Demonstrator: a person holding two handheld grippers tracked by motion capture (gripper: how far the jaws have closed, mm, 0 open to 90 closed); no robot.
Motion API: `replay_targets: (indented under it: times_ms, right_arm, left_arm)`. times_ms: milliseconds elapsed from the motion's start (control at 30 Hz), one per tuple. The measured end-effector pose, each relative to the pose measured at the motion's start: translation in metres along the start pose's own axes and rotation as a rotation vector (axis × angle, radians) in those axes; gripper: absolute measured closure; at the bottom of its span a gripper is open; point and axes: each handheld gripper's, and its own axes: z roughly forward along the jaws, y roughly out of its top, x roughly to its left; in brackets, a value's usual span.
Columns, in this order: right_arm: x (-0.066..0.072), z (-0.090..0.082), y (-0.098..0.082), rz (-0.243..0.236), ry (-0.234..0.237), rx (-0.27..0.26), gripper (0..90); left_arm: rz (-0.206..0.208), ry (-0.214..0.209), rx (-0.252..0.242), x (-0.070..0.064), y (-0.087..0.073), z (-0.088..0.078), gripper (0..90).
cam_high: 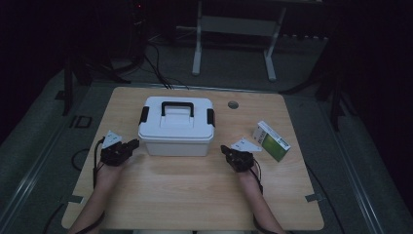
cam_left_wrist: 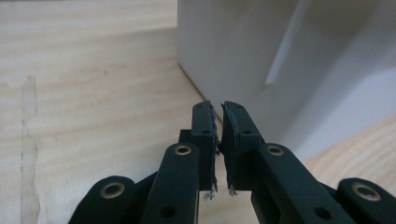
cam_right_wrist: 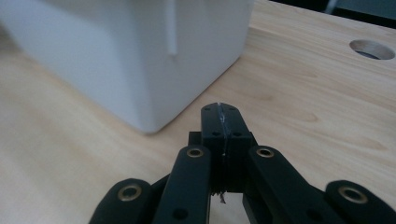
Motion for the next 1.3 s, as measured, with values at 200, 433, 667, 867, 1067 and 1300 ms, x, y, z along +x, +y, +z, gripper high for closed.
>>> replay_targets:
  times_ms: [200,433,667,867,1067,1300]
  right_arm:
    - [0.003,0.018,0.014,0.040,-0.011,-0.009,90.0]
    - [0.015,0.028,0.027,0.042,0.003,-0.031,90.0]
    - [0.018,0.029,0.030,0.029,-0.016,-0.029,90.0]
    - [0.016,0.026,0.028,0.038,-0.011,-0.030,90.0]
    - [0.014,0.020,0.024,0.037,0.012,-0.033,90.0]
    - [0.012,0.012,0.020,0.029,0.019,-0.029,90.0]
  left_arm:
    - [0.003,-0.002,0.016,-0.002,0.005,0.009,89.3]
    - [0.029,-0.005,-0.015,-0.011,0.012,0.014,89.3]
    - [0.020,-0.028,-0.011,-0.012,0.015,0.013,89.4]
    - [0.041,-0.039,0.006,-0.017,0.015,0.010,89.5]
    - [0.031,-0.057,0.010,-0.021,0.012,0.007,89.5]
    - [0.034,-0.076,0.021,-0.030,0.009,0.002,89.6]
